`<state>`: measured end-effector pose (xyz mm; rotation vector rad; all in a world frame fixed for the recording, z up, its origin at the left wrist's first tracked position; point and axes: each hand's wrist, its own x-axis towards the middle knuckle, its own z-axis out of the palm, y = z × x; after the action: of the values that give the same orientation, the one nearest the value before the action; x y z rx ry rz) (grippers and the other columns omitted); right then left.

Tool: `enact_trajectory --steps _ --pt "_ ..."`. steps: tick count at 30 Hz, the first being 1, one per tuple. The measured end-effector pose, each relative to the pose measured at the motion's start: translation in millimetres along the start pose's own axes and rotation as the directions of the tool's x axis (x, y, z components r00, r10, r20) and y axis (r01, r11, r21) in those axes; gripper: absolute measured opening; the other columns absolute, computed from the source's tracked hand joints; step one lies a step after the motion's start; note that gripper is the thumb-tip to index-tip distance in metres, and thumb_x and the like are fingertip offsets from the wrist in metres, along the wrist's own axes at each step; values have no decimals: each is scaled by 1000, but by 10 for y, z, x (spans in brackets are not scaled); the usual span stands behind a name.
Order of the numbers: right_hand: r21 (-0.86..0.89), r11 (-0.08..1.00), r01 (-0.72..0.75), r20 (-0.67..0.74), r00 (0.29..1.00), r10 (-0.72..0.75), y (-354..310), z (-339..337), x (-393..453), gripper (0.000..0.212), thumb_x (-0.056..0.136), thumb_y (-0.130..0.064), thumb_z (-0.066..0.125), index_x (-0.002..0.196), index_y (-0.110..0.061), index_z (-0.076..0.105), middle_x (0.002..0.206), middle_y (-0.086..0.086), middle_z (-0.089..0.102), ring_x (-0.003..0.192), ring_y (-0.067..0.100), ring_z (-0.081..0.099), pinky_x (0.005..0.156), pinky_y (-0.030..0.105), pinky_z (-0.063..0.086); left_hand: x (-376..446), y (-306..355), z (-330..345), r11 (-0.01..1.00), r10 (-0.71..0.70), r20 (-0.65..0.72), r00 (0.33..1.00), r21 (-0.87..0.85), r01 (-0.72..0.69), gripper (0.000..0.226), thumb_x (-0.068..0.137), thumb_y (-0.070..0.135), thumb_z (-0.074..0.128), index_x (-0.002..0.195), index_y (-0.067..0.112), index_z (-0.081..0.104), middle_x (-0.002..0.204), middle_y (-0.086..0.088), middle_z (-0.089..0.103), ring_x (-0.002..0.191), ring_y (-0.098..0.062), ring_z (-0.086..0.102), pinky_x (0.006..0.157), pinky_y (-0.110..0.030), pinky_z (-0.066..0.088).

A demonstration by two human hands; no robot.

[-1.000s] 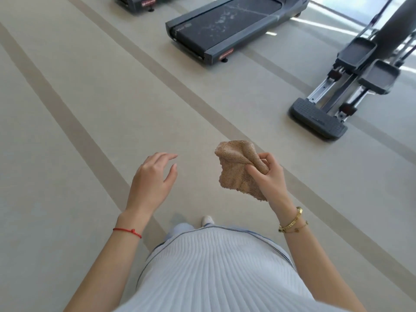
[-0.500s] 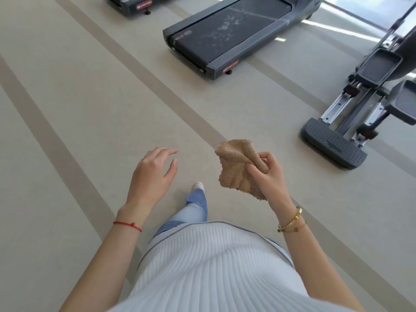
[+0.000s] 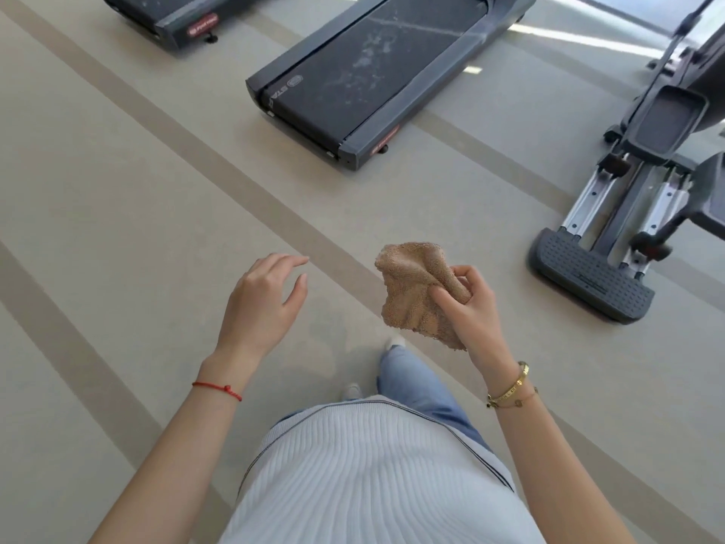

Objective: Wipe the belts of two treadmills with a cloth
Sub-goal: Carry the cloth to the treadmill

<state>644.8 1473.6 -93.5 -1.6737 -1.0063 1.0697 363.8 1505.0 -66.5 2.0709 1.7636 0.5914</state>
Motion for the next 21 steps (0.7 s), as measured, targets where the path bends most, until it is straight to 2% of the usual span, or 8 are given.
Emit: enact_trajectory --steps 9,12,16,21 --pt "-28 1000 -3 9 1000 3 -313 -41 1913 17 85 -5 68 99 -10 60 91 6 65 77 11 60 66 21 50 1813 88 427 999 -25 -16 1000 -27 24 25 96 17 58 119 16 67 118 -1 66 112 -21 60 94 -34 46" --pt "-55 998 21 49 999 -18 -623 -129 2816 18 85 -6 69 100 -10 60 96 9 67 81 14 62 69 26 51 2615 247 545 998 -55 -55 997 -40 53 25 96 18 58 119 16 67 120 1 66 113 -18 59 94 -29 44" --pt "-79 995 57 102 994 -49 -1037 -172 3844 17 86 -9 68 100 -12 60 94 4 66 82 15 63 67 29 52 3509 434 656 996 -88 -95 992 -42 84 26 96 17 58 119 16 67 118 0 66 111 -19 59 92 -26 42" --pt "-104 992 68 155 987 -51 -1386 -78 4883 17 86 -9 67 101 -10 59 102 15 66 88 25 64 72 38 53 4411 506 759 990 -140 -124 982 -40 136 26 94 14 60 119 14 68 116 -3 67 109 -23 60 92 -28 43"
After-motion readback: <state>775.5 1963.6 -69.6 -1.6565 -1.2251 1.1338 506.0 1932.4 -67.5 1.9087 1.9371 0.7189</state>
